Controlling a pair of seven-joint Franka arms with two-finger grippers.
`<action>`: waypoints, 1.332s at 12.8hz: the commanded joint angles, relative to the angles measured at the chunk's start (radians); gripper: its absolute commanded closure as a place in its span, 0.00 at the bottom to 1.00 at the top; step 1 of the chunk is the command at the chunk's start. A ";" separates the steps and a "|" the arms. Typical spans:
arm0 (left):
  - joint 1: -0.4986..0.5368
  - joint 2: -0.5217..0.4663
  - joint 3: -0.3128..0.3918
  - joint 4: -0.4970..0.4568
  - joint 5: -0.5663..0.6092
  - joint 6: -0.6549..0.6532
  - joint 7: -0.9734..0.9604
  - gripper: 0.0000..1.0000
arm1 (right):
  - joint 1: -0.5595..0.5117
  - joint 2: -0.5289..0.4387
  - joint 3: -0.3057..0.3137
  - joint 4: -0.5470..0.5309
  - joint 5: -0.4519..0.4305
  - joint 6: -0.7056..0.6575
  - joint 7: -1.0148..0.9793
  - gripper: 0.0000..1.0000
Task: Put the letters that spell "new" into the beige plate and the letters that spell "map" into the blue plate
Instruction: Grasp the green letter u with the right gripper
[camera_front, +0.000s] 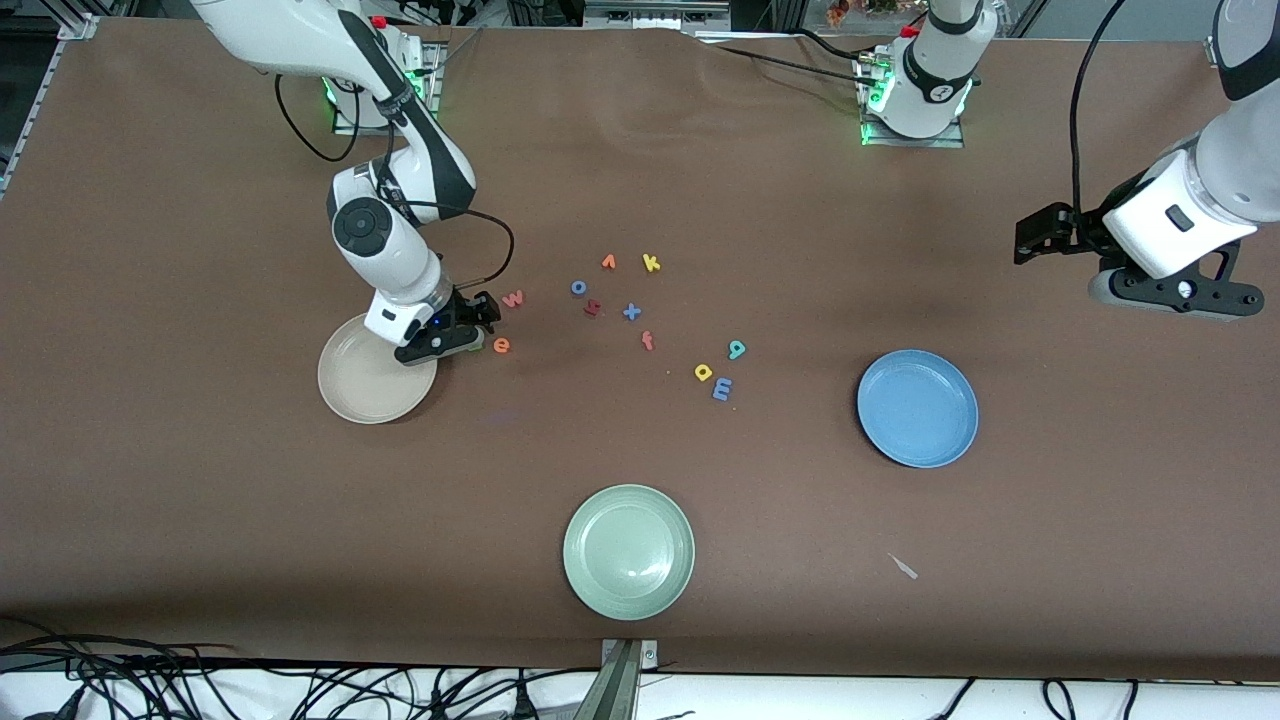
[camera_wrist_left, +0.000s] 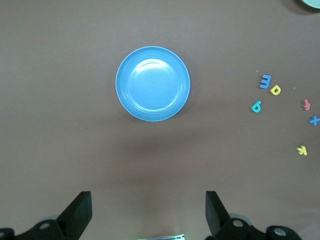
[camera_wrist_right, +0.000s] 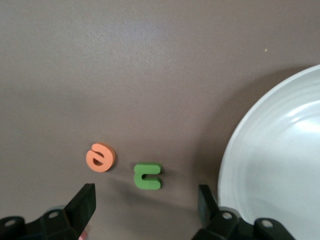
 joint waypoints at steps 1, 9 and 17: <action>0.001 0.001 0.001 0.018 -0.008 -0.011 -0.005 0.00 | -0.007 0.016 0.009 -0.008 -0.024 0.038 0.001 0.13; 0.005 -0.002 0.003 0.020 -0.008 -0.014 -0.005 0.00 | -0.007 0.040 0.007 -0.026 -0.050 0.082 0.000 0.31; -0.001 0.001 -0.001 0.020 -0.005 -0.013 -0.003 0.00 | -0.007 0.018 0.009 -0.017 -0.050 0.064 -0.008 0.80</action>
